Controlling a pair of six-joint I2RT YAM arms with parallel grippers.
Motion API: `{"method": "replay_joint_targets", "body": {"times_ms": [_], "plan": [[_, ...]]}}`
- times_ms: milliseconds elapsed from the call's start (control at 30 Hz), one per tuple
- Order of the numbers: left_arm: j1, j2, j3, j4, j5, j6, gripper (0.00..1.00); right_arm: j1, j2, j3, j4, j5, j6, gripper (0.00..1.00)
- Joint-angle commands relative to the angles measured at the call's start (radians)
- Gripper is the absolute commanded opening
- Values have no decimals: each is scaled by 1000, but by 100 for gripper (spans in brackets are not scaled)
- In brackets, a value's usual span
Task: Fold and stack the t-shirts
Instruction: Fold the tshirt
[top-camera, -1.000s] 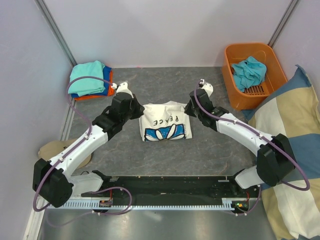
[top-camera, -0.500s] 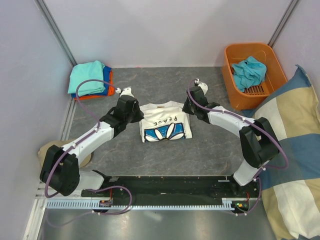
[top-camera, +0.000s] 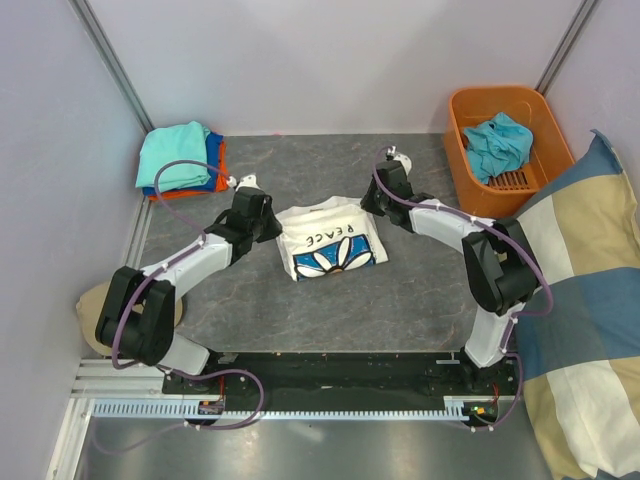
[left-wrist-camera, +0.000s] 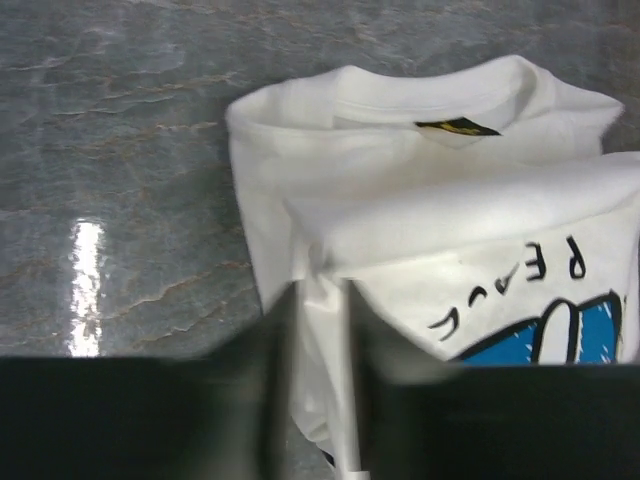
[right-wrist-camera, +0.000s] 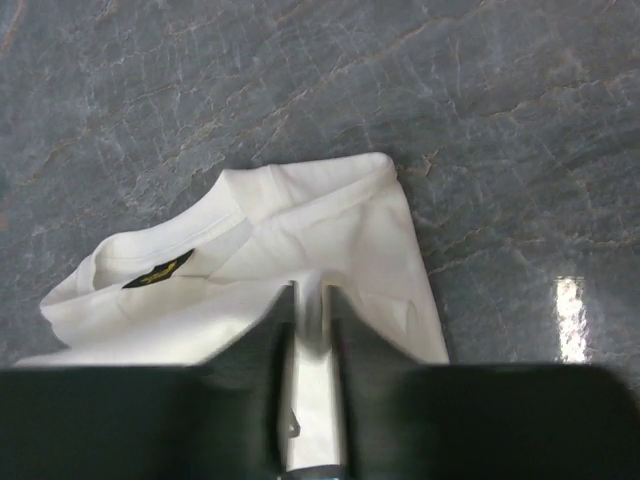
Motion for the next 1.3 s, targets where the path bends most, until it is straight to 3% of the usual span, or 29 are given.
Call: {"method": "replay_joint_targets", "body": {"times_ms": [0,33,67,167,400,733,1000,1100,1267], "plan": [[78,37,29,57,-89,14,71,-93,31,48,119,16,-37,44],[93,36,40,60,-88,8,82,-107,26,43,127,15,-40,60],[109,31,47,52,-97,8,100,-123,21,40,133,13,-44,66],[146,-9,69,32,-138,-13,100,-172,-9,23,133,-2,-58,77],[146,-130,-3,35,-54,-42,100,-186,-126,-113,101,-111,-34,81],[78,-331,-238,46,130,-70,100,-126,-328,-293,-44,-194,-70,82],[0,-449,-316,25,159,-110,100,-86,-512,-432,-147,-232,-86,82],[-17,-478,-333,17,193,-121,100,-83,-538,-471,-155,-165,-96,82],[-37,-486,-322,-9,175,-112,100,-77,-545,-471,-161,-198,-93,82]]}}
